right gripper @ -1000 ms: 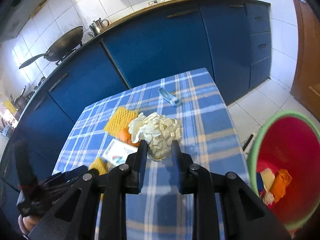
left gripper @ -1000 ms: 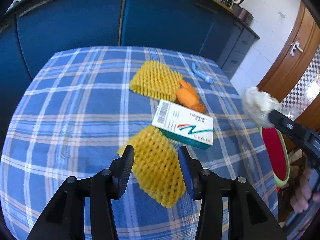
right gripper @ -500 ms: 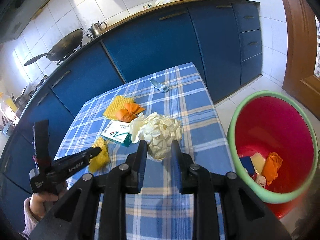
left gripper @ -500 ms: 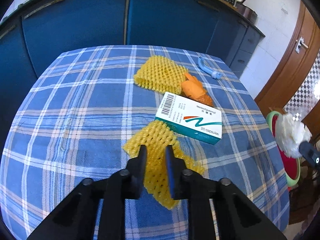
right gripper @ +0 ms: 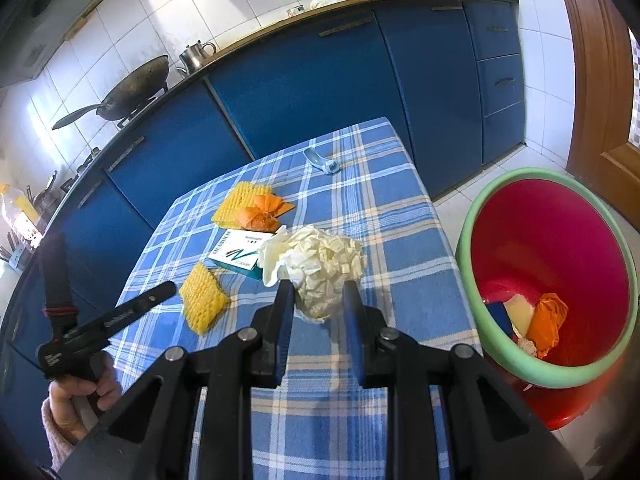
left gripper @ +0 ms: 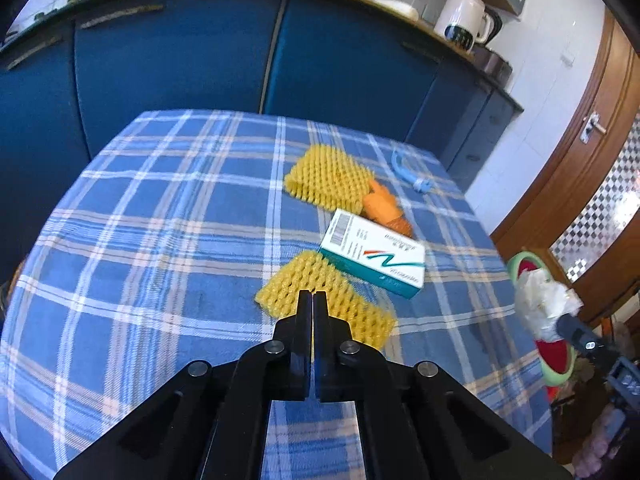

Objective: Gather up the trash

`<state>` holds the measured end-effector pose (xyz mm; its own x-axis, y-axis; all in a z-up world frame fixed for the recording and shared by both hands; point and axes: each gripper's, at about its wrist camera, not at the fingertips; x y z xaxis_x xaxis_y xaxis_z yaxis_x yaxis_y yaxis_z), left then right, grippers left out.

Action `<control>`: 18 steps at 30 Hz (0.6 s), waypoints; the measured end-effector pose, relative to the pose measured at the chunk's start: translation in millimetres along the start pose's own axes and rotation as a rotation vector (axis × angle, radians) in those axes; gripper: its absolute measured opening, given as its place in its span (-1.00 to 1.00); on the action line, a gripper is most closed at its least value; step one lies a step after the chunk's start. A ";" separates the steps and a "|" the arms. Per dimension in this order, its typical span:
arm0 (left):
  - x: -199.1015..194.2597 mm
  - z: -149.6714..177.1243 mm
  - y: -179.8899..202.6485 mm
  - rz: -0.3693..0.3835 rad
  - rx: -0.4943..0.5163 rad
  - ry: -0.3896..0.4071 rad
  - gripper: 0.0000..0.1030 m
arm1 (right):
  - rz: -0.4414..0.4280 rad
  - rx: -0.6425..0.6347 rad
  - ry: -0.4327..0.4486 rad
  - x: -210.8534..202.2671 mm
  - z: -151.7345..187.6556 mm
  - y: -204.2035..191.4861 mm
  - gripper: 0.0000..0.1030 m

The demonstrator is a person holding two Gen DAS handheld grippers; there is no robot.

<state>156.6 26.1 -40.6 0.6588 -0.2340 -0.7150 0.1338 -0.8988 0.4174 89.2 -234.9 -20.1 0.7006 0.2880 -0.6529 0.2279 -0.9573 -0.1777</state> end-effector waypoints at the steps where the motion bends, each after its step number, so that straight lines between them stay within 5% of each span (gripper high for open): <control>1: -4.5 -0.5 0.1 0.006 -0.001 0.008 -1.00 | -0.001 0.000 0.000 0.0 0.0 0.0 -0.47; 18: -50.2 -2.1 41.8 0.117 0.093 0.052 -1.00 | 0.013 0.018 0.054 -31.3 6.4 7.7 -0.47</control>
<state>130.7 1.1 13.9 0.7035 -0.3215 -0.6339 -0.0135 -0.8978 0.4403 64.7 -251.4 -5.8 0.7386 0.2763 -0.6149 0.2068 -0.9610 -0.1835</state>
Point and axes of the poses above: each gripper's, at about its wrist camera, not at the fingertips, and x roughly the way its jaws point, y to its right, z to its underside, and after that the axes turned 15 degrees about -x, right-handed
